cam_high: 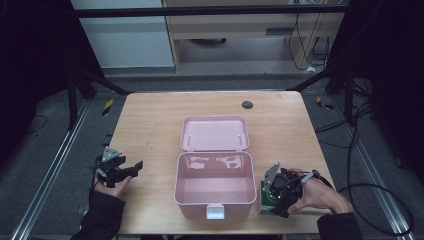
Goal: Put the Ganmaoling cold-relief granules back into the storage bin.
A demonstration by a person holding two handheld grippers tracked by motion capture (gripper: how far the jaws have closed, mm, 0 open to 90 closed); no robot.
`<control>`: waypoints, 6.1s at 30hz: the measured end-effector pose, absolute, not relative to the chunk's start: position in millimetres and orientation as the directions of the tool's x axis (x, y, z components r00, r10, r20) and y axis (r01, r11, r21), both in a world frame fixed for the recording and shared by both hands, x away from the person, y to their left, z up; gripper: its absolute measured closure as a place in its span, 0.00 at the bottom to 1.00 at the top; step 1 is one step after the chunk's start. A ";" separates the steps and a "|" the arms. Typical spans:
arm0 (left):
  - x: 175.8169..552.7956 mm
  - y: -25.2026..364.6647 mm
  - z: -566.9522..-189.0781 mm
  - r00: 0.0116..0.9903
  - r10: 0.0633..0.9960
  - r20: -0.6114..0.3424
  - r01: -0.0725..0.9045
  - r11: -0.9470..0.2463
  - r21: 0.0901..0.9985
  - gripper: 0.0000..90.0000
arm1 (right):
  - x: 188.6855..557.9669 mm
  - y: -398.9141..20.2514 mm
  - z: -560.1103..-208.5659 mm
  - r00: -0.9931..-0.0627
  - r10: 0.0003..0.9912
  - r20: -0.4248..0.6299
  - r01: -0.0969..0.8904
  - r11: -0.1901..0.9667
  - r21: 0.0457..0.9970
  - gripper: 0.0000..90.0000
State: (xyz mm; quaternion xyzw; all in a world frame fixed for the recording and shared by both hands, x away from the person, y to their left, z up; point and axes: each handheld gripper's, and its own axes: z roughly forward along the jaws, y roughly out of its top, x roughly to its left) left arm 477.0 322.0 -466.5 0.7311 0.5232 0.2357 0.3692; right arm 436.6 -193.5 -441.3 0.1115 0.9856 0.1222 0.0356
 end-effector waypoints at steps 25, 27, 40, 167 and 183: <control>478.2 321.3 -467.8 0.343 0.939 -0.043 0.595 -0.181 0.783 0.28 | 439.2 -204.3 -430.6 -0.962 0.274 -0.012 0.263 0.933 0.247 0.17; 478.2 321.1 -467.9 0.344 0.938 -0.043 0.595 -0.182 0.783 0.28 | 438.3 -205.7 -425.6 -0.962 0.273 -0.017 0.259 0.931 0.256 0.17; 478.5 319.5 -468.8 0.349 0.936 -0.041 0.599 -0.189 0.778 0.28 | 436.1 -209.3 -396.3 -0.961 0.274 -0.043 0.250 0.922 0.295 0.17; 478.3 321.1 -467.4 0.350 0.936 -0.043 0.595 -0.187 0.782 0.28 | 461.0 -92.1 -305.0 -0.992 0.051 -0.113 0.007 0.933 0.361 0.18; 478.0 322.0 -466.9 0.349 0.936 -0.042 0.594 -0.186 0.783 0.28 | 461.1 -78.9 -323.3 -0.992 0.025 -0.122 -0.019 0.939 0.344 0.18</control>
